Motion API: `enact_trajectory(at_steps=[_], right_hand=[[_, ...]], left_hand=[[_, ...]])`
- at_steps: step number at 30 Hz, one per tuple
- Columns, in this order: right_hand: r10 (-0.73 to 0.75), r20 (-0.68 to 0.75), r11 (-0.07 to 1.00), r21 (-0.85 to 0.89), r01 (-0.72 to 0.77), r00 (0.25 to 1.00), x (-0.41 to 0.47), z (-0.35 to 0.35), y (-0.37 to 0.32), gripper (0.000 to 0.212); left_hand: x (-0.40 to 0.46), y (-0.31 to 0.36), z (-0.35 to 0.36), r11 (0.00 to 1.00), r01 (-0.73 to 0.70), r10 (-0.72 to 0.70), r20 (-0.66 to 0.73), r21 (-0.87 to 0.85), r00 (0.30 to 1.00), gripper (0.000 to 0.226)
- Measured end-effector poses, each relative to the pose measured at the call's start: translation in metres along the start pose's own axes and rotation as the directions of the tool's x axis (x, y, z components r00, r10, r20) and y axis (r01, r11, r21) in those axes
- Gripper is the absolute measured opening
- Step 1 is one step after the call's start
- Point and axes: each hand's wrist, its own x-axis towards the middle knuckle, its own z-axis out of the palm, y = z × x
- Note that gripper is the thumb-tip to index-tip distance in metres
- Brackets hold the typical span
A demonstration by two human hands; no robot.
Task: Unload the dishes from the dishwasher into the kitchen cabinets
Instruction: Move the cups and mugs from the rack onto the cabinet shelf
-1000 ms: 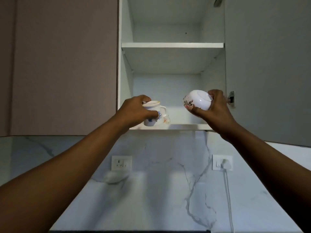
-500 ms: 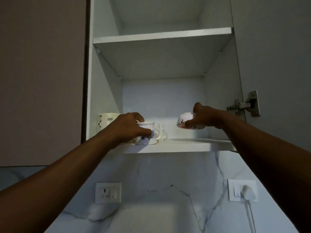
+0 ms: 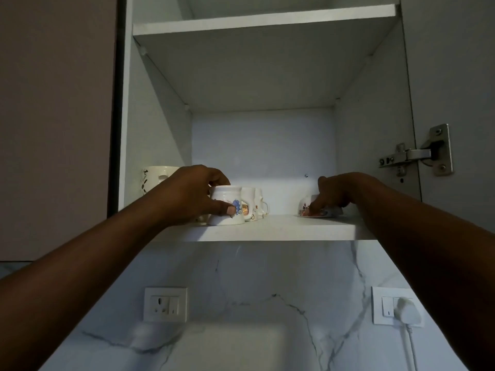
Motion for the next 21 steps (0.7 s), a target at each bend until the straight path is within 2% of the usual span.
enact_trajectory(at_steps=[5,14,21], right_hand=[[0.010,0.031,1.000,-0.023,-0.010,0.999,-0.006,0.000,0.003,0.075],[0.011,0.050,0.999,-0.038,-0.009,0.999,-0.016,-0.001,0.007,0.071],[0.006,-0.017,0.992,-0.130,-0.009,1.000,-0.025,0.003,0.015,0.070]], left_hand=[[-0.003,0.003,0.001,0.999,-0.020,0.021,-0.029,0.040,0.999,0.048],[-0.010,0.013,0.002,0.988,-0.019,0.024,-0.028,0.151,0.999,0.050],[-0.011,0.016,0.005,0.984,-0.001,0.009,-0.044,0.179,0.999,0.052]])
